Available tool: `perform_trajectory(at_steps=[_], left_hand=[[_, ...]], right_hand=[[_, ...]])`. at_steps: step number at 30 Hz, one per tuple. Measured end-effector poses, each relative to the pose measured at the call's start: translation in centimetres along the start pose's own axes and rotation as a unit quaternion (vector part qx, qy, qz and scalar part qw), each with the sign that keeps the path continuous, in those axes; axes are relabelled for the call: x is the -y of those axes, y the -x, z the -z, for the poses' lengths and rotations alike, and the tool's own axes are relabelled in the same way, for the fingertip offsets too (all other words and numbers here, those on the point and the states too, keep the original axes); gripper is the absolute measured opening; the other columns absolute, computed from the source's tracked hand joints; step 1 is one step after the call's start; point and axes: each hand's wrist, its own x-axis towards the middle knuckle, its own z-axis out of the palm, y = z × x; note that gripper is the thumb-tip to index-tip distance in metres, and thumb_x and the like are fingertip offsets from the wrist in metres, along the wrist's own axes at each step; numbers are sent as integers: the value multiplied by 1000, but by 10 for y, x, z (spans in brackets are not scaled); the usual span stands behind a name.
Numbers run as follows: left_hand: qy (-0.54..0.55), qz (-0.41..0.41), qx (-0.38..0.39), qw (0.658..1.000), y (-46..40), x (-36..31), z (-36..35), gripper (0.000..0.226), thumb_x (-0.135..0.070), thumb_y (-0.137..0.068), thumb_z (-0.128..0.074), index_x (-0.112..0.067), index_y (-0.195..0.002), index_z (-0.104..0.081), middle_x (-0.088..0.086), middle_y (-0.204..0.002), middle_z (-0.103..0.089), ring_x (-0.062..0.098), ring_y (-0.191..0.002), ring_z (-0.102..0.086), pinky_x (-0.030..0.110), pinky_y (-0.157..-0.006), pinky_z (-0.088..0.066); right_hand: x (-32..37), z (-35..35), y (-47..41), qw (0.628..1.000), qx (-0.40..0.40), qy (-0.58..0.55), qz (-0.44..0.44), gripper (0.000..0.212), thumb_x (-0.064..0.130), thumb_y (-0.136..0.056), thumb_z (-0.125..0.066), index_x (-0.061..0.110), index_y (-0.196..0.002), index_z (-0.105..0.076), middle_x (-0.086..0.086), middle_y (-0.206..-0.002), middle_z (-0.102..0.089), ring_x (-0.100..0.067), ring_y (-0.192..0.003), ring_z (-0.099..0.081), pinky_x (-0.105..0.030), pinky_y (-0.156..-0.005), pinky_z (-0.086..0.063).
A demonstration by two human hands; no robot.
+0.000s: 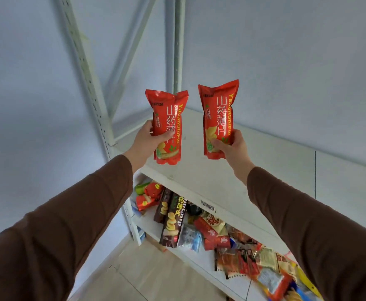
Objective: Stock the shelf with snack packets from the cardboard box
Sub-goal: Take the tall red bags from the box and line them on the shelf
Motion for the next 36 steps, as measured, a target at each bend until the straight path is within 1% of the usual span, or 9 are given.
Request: perform_trajectory(at_steps=[3,8,13,17,19,22,26,31,36], left_hand=[[-18,-6,11,1000,-51,4,-12,57,-38,-84,-79,-25,-131,-51,-13,-118,-63,2,-98,-62,21,-76,-51],[-34,-15,26,999,-149,13,-23,66,-39,-84,-79,-22,-138,-46,-6,-131,-59,16,-111,-61,35,-93,-51],[-48,-21,72,996,-253,30,-27,63,-35,-83,-81,-18,-135,-49,-2,-130,-61,18,-115,-62,30,-90,-51],[-68,-18,104,992,-317,44,-36,65,-34,-84,-80,-18,-137,-47,-1,-132,-60,18,-118,-59,35,-97,-51],[-70,-13,117,991,-343,49,-41,66,-36,-84,-79,-21,-140,-45,-2,-137,-58,18,-122,-57,39,-103,-49],[-66,-10,133,989,-377,58,-45,70,-38,-83,-80,-24,-142,-44,-2,-140,-57,19,-126,-56,44,-107,-47],[-59,-8,159,985,-411,66,-49,76,-39,-81,-81,-26,-144,-40,-1,-142,-56,20,-128,-55,47,-109,-46],[-43,-12,181,982,-444,70,-54,72,-30,-84,-80,-25,-144,-40,-1,-138,-57,18,-124,-57,44,-107,-47],[-60,-11,207,977,-464,72,-54,78,-35,-82,-80,-24,-147,-39,-1,-139,-57,18,-126,-56,41,-107,-47]], right_hand=[[-6,-3,-41,1000,-13,13,-7,59,34,-84,-82,25,-129,-45,6,-121,-61,-17,-106,-65,-44,-95,-58],[-18,-20,-117,999,-37,30,-23,63,35,-85,-80,23,-135,-43,6,-125,-59,-20,-110,-63,-45,-97,-56],[-29,-45,-199,996,-75,39,-37,58,37,-85,-80,29,-127,-41,4,-128,-60,-23,-114,-64,-47,-98,-56],[-40,-65,-244,993,-100,35,-55,53,32,-87,-78,29,-123,-39,7,-122,-57,-19,-109,-61,-41,-95,-56],[-47,-73,-265,992,-102,41,-61,53,32,-87,-79,29,-123,-40,6,-123,-58,-21,-111,-62,-43,-97,-56],[-55,-81,-294,990,-109,53,-66,53,34,-86,-79,29,-123,-41,6,-123,-59,-22,-115,-62,-49,-100,-55],[-61,-89,-324,988,-131,55,-67,53,28,-86,-80,25,-126,-44,3,-126,-60,-21,-114,-61,-47,-100,-54],[-70,-96,-352,986,-143,70,-56,52,27,-85,-81,29,-121,-42,0,-129,-60,-19,-113,-61,-44,-98,-55],[-78,-102,-365,985,-151,71,-44,54,26,-86,-80,26,-127,-44,-1,-132,-59,-16,-111,-58,-40,-97,-53]])
